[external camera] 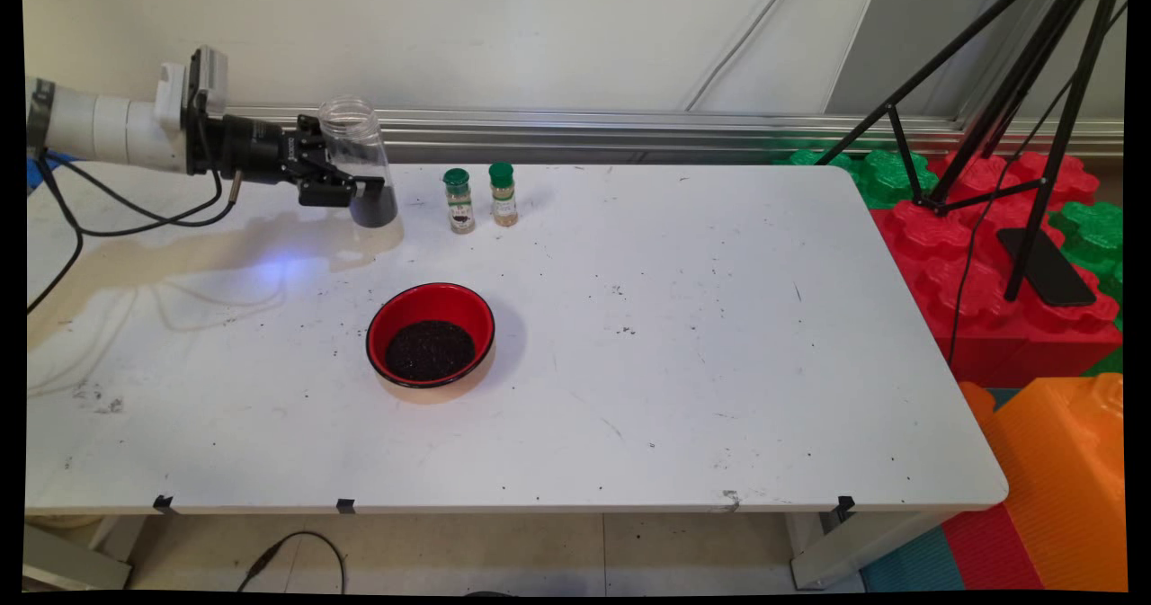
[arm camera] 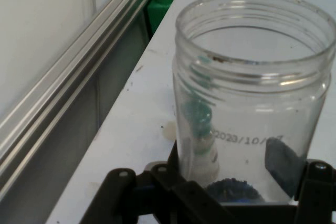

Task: Pour the black seasoning powder in the red bowl

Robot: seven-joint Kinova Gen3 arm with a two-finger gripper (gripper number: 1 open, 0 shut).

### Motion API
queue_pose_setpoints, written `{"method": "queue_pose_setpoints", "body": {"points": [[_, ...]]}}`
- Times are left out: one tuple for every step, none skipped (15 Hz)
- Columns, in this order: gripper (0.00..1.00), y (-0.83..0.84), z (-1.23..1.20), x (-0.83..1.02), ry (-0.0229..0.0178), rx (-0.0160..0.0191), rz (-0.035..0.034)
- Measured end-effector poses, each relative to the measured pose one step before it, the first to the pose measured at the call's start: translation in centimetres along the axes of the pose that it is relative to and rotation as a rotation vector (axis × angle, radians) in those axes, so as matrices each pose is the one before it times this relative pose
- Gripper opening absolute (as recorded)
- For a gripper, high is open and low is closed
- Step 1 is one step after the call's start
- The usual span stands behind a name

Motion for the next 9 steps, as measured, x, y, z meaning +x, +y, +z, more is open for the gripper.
{"method": "queue_pose_setpoints", "body": {"points": [[0.00, -0.202, 0.148, 0.206, -0.00094, -0.00488, 0.01099], [0.00, -0.287, 0.210, 0.268, -0.00168, -0.00672, 0.01675], [0.00, -0.243, 0.204, 0.220, -0.00174, -0.00675, 0.01704], [0.00, -0.265, 0.239, 0.227, -0.00251, -0.00772, 0.02201], [0.00, -0.216, 0.203, 0.169, -0.00224, -0.00651, 0.01980], [0.00, -0.230, 0.250, 0.177, -0.00273, -0.00777, 0.02698], [0.00, -0.148, 0.183, 0.105, -0.00162, -0.00554, 0.01877], [0.00, -0.201, 0.256, 0.129, -0.00247, -0.00674, 0.02790], [0.00, -0.163, 0.241, 0.115, -0.00182, -0.00505, 0.02572]]}}
